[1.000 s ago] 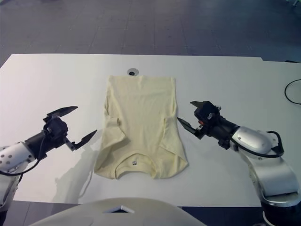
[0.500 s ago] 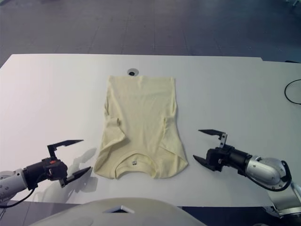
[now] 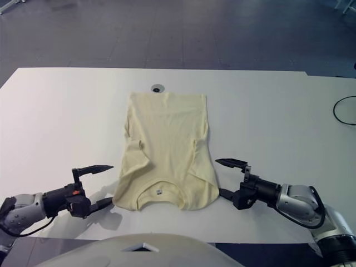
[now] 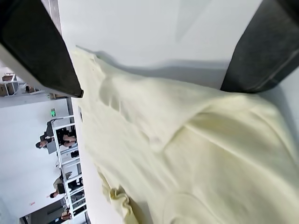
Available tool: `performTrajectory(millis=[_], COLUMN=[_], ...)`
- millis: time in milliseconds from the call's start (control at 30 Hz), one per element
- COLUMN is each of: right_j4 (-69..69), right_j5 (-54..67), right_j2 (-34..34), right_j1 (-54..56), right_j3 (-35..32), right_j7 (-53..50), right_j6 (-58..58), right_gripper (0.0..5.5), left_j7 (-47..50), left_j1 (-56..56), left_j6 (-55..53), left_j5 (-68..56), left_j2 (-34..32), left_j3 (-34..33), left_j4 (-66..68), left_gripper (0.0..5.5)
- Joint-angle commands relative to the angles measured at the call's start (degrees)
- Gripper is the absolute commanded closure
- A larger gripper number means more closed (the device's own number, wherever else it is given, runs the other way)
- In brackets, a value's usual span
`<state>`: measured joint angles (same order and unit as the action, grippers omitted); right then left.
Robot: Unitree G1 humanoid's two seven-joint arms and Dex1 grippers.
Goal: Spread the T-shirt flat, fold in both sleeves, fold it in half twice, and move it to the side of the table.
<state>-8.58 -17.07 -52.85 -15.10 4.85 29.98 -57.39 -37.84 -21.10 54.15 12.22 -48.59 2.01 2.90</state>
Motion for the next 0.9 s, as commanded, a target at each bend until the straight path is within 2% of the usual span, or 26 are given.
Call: performTrajectory(millis=[33, 133, 200, 433, 733, 767, 900], right_j4=[-3.5, -4.6, -5.8, -9.1, -10.0, -9.8, -9.8], right_j5=[-7.2, -9.3, -10.8, -13.9, -15.1, -15.2, -15.5], right_j2=[0.4, 0.6, 0.7, 0.1, -0.1, 0.0, 0.2], right_j1=[0.4, 1.8, 3.0, 5.8, 6.9, 7.0, 7.8], right_j3=[4.4, 5.5, 6.7, 10.2, 12.8, 13.0, 13.7], right_j7=[0.8, -0.6, -1.5, -2.9, -4.0, -4.1, -4.5], right_j6=[-1.0, -2.3, -3.0, -4.0, -3.9, -3.8, -3.6], right_gripper=[0.12, 0.12, 0.1, 1.4, 3.03, 3.14, 3.97], left_j7=[0.0, 0.2, 0.1, 0.8, -0.4, -0.4, -0.9], left_j1=[1.1, 3.2, 4.5, 9.8, 14.3, 14.8, 17.3], left_j6=[0.7, 3.0, 4.7, 10.9, 12.3, 12.4, 12.2], left_j5=[5.1, 5.7, 6.7, 11.8, 11.8, 11.7, 12.5], left_j2=[-1.2, -2.2, -2.8, -5.8, -8.4, -8.4, -7.7], left_j3=[2.6, 4.0, 5.5, 9.4, 15.3, 16.0, 18.8], left_j4=[3.3, 5.0, 6.3, 12.2, 16.5, 16.3, 16.0], left_gripper=[0.1, 0.1, 0.42, 1.82, 3.46, 3.2, 2.79])
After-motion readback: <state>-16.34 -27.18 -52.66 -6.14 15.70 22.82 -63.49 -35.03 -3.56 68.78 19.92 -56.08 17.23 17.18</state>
